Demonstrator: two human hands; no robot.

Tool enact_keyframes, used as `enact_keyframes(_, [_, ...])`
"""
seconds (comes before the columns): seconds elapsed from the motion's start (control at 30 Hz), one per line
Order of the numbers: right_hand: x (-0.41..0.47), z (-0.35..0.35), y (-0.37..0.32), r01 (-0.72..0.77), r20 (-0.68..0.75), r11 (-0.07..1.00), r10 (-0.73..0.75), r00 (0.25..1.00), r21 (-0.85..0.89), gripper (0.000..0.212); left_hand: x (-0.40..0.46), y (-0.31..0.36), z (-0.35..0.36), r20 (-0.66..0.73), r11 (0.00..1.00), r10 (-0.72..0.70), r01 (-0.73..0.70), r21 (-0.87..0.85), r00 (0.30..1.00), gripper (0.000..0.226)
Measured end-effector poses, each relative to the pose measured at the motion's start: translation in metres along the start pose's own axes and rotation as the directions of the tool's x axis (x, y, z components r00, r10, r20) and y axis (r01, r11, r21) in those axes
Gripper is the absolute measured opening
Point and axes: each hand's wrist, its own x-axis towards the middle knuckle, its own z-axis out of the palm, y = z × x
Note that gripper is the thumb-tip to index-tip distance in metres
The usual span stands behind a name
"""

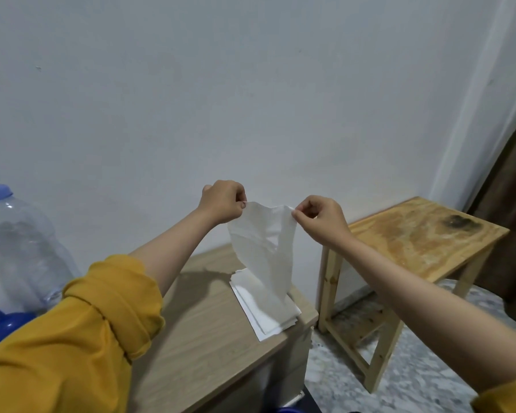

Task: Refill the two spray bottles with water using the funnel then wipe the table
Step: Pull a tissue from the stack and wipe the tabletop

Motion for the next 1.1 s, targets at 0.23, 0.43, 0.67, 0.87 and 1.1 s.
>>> enact_keyframes(0.23, [0.007,-0.008,-0.008,0.013,0.035,1.0,-0.013,0.999,-0.004,0.015,0.001,0.003,-0.011,0.009,1.0,-0.004,0.004,0.026,1.0,0.011])
enact_keyframes(0.43, [0.009,-0.011,-0.021,-0.001,-0.084,0.995,0.009,0.996,0.098,0.016,0.001,0.005,-0.019,-0.085,0.998,-0.032,0.027,-0.059,0.996,0.009])
enact_keyframes(0.67, [-0.001,0.004,-0.04,0.053,-0.035,0.992,-0.049,0.998,0.118,0.015,-0.015,-0.02,-0.025,-0.112,0.983,-0.123,0.105,-0.153,0.986,0.009])
enact_keyframes(0.87, [-0.031,0.06,-0.064,0.07,0.103,0.985,-0.087,0.991,0.157,0.016,-0.066,-0.069,-0.035,-0.092,0.955,-0.237,0.215,-0.206,0.967,0.01])
enact_keyframes(1.1, [-0.096,0.15,-0.127,0.049,0.233,0.979,-0.095,0.968,0.197,0.017,-0.151,-0.163,-0.071,-0.136,0.917,-0.325,0.277,-0.288,0.936,0.01])
